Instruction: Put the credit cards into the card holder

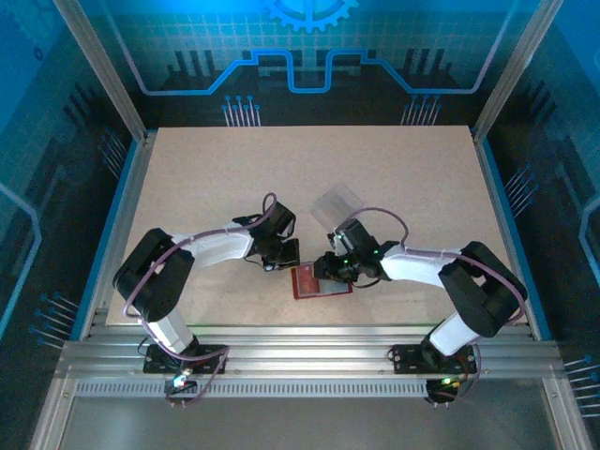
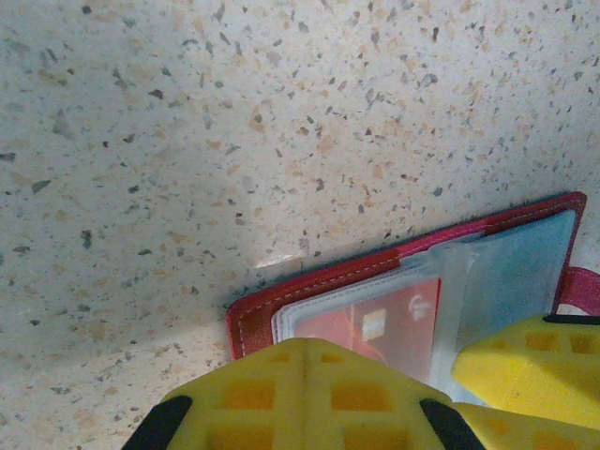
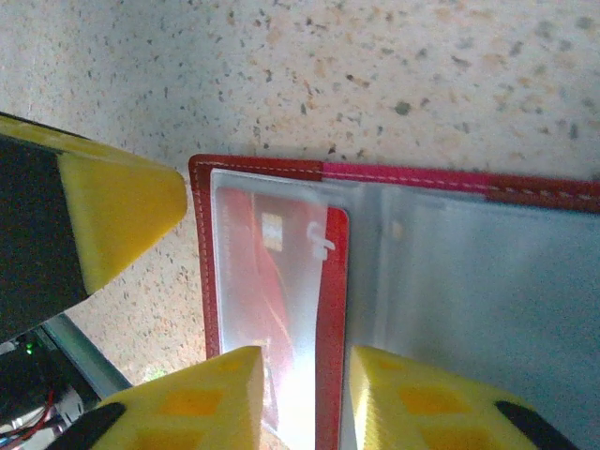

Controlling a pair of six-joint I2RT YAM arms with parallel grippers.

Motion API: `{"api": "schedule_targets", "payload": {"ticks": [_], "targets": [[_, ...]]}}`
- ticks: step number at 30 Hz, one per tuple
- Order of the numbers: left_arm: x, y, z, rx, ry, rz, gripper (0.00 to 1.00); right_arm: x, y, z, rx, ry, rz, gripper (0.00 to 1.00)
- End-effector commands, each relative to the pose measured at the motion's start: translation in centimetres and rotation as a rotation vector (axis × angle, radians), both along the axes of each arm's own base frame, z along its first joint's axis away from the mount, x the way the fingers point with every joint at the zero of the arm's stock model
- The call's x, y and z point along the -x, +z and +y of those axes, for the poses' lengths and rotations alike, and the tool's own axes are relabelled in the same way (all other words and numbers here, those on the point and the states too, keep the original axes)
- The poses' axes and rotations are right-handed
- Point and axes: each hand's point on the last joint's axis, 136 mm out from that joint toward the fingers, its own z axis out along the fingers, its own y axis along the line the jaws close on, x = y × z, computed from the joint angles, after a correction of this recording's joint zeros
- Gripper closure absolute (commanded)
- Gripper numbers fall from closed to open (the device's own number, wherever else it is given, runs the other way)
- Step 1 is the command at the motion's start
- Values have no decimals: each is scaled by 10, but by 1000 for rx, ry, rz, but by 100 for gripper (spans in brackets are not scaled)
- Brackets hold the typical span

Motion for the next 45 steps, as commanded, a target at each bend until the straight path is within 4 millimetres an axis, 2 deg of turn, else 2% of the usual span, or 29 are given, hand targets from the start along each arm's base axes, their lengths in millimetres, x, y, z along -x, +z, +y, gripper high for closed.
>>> {"api": "schedule_targets", "payload": {"ticks": [1,4,8,10,11,12,16,17,20,31,37,45], "targets": [[1,8,2,4,-16,-11,100,4,6,-4,33,3,-6,63],[2,8,2,8,-16,-9,100,3,14,-3,39,14,-18,59],[5,10,0,17,-25,-6,99,-2,37,-6,72,66,-88,53],[7,11,-3,22,-36,-7,99,-5,43,-17,165,92,-119,52],[9,11,-5,23,-42,-7,99,-5,41,-26,224,105,-120,53],[12,12,-7,23,-51,-8,99,-11,46,-30,277,121,-142,55],[20,10,-15,28,-60,-4,99,-15,32,-47,451,196,-116,69],[22,8,-16,28,-61,-2,99,-16,29,-50,481,202,-113,70],[26,4,-17,28,-54,8,99,-18,19,-58,551,217,-100,70],[36,-11,-11,14,-39,37,99,-18,-6,-42,625,308,-114,66],[39,-14,-8,7,-37,41,99,-21,-17,-46,704,322,-115,66],[42,-18,-6,5,-35,50,99,-10,-30,-46,760,342,-97,68]]}}
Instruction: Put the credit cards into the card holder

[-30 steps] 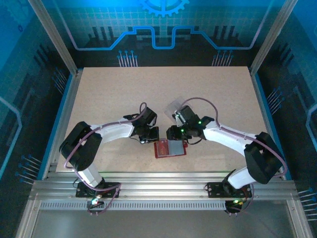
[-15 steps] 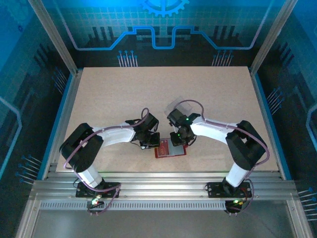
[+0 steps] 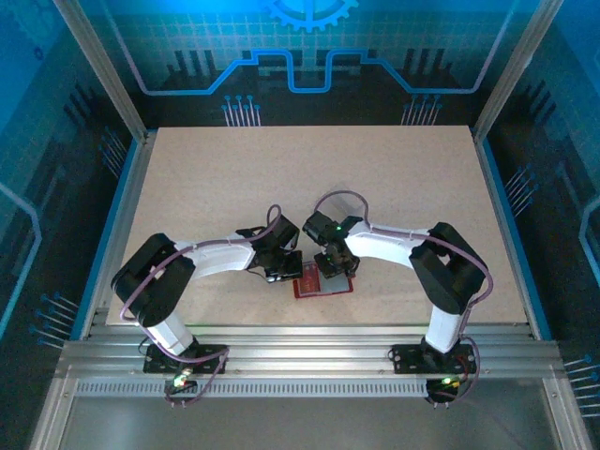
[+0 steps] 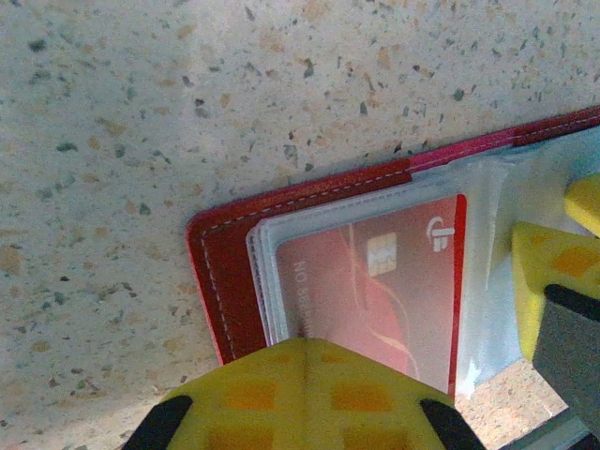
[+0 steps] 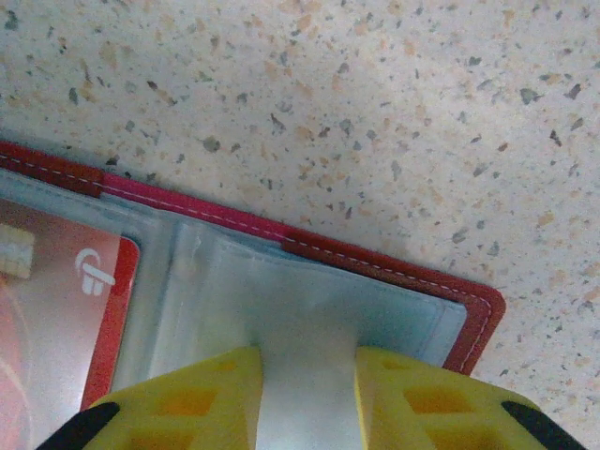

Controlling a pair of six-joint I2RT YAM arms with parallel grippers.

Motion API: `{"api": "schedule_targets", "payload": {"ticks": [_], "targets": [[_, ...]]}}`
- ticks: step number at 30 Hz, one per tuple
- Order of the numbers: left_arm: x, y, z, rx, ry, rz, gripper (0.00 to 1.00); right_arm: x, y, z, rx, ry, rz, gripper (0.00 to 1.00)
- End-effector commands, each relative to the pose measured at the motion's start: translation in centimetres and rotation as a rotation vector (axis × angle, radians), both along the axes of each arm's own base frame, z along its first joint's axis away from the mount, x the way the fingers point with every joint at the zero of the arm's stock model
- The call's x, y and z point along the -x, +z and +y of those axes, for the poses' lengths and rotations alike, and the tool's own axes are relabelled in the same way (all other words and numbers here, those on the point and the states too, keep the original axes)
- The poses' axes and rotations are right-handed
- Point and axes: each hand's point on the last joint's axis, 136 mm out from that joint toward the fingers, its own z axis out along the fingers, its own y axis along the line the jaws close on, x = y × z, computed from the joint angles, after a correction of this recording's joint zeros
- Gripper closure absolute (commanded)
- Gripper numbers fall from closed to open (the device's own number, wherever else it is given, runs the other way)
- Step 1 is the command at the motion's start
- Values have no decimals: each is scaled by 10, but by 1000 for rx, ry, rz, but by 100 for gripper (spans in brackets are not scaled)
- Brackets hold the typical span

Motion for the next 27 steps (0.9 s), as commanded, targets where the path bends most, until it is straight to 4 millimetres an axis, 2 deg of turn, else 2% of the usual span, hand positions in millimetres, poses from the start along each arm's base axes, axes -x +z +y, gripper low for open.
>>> {"api": "schedule_targets", "payload": {"ticks": [1,6,10,11,13,16,20,27], "targets": [[13,-6,5,-10,3,43,99,13,-14,-4,46,5,46,70],[13,-9,6,-15,3,47,99,12,-5,3,10,7,33,86],[14,-11,6,-14,4,51,99,8,5,9,-4,22,22,94],[14,-11,6,-13,5,50,99,7,7,9,-5,26,18,94],[14,-11,7,-15,6,50,99,5,14,7,3,30,-1,84],[16,-12,7,-18,5,52,99,1,29,6,-2,42,-37,77],[16,-13,8,-17,5,55,99,-6,45,3,-23,46,-65,75],[16,-12,7,-11,8,53,99,-16,31,-4,7,46,-35,74]]}}
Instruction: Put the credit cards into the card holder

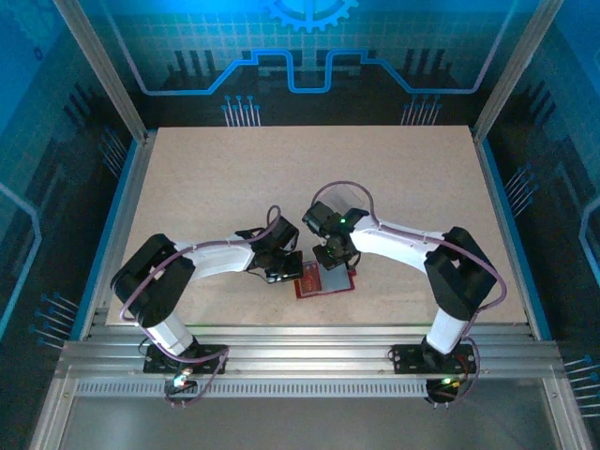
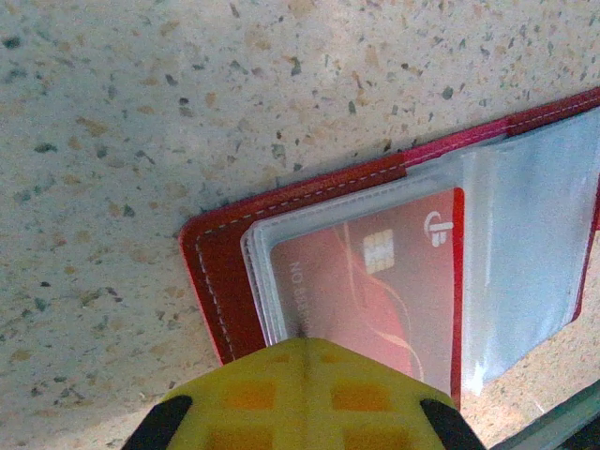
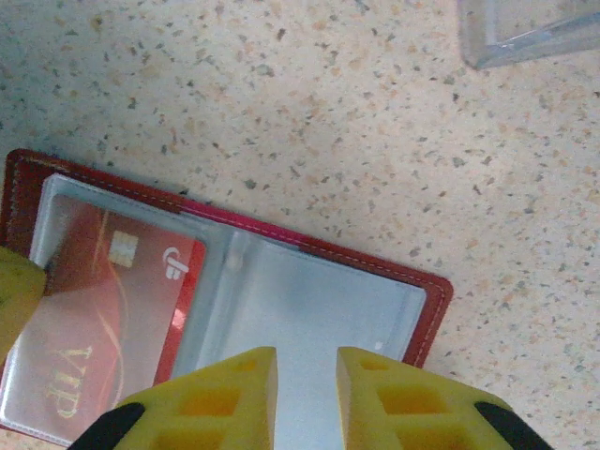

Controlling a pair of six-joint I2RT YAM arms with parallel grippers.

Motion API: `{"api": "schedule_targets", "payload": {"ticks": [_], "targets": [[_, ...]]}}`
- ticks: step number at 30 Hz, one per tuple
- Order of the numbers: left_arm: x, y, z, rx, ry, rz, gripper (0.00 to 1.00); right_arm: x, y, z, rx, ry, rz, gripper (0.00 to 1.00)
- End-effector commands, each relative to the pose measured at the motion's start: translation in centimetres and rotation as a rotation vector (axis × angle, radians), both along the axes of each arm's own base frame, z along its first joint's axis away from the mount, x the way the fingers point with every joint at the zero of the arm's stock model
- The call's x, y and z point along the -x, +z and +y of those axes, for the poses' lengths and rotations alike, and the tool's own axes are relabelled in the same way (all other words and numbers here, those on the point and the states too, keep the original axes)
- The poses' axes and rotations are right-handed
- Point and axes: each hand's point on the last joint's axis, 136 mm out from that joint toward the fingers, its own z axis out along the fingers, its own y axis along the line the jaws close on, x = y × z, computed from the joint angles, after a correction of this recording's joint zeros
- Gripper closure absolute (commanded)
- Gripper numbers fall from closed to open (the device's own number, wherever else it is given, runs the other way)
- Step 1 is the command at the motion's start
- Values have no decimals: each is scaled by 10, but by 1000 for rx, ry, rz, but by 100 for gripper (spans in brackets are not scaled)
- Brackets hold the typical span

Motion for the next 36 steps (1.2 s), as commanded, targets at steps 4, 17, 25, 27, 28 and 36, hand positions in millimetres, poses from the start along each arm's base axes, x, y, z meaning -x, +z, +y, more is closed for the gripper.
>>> {"api": "schedule_targets", "payload": {"ticks": [4,17,25,27,28,36], "targets": [[17,-11,11,-38,6,56,98,-6,-17,-15,57,-6,41,74],[16,-9,10,-32,7,51,99,0,-47,-21,97,-13,89,71],[15,-8,10,-32,7,50,98,11,-62,-25,113,-31,120,68],[16,-9,10,-35,9,51,98,16,-64,-20,103,-24,129,70],[15,-9,10,-36,9,51,99,18,-64,-17,93,-18,132,71],[17,-14,11,-42,9,60,99,20,-52,-8,45,-13,122,86]]}}
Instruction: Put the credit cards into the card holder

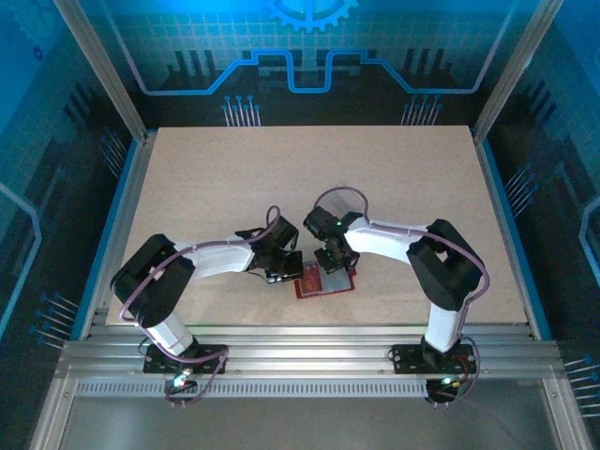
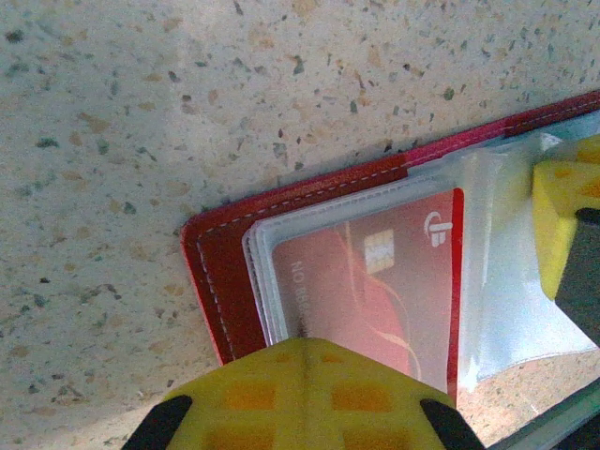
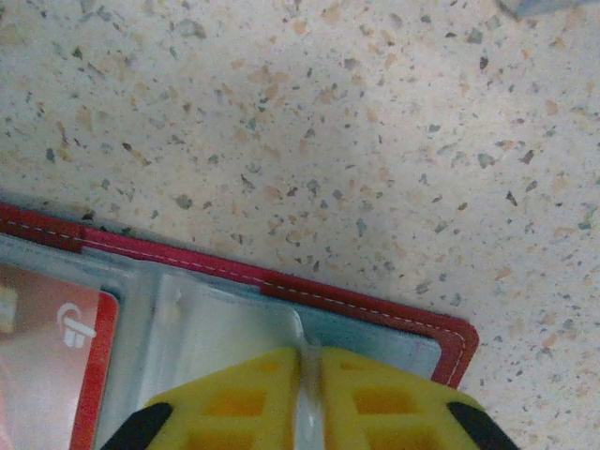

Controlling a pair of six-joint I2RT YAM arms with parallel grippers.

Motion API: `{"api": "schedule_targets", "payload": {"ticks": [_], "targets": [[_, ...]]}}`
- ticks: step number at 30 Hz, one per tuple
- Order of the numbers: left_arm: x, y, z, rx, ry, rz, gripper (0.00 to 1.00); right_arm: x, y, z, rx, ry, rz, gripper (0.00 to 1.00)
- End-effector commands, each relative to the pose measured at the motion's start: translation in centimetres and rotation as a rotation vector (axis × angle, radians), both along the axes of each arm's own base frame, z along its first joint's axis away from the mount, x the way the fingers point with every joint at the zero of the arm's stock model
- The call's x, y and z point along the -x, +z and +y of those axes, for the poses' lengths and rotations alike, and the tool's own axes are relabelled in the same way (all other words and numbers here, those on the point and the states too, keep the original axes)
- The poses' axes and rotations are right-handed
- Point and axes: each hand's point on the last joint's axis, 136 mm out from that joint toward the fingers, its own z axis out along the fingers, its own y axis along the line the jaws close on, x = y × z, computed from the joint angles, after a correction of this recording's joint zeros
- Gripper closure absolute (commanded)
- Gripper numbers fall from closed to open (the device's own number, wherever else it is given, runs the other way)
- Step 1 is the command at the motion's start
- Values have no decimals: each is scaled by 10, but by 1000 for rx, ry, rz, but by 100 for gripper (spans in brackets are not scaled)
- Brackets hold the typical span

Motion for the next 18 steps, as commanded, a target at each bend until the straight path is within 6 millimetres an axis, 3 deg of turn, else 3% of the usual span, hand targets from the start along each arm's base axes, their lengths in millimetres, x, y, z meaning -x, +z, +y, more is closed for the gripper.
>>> {"api": "schedule_targets", "payload": {"ticks": [1,7,12,18], "targets": [[17,-14,11,-46,-1,55,99,21,-12,-2,6,12,74,87],[18,-14,11,-44,-1,55,99,14,6,4,-13,18,46,100],[19,-19,9,-48,-4,64,99,6,32,15,-59,22,16,100],[19,-15,8,-40,-1,54,99,7,48,26,-125,23,26,100]]}}
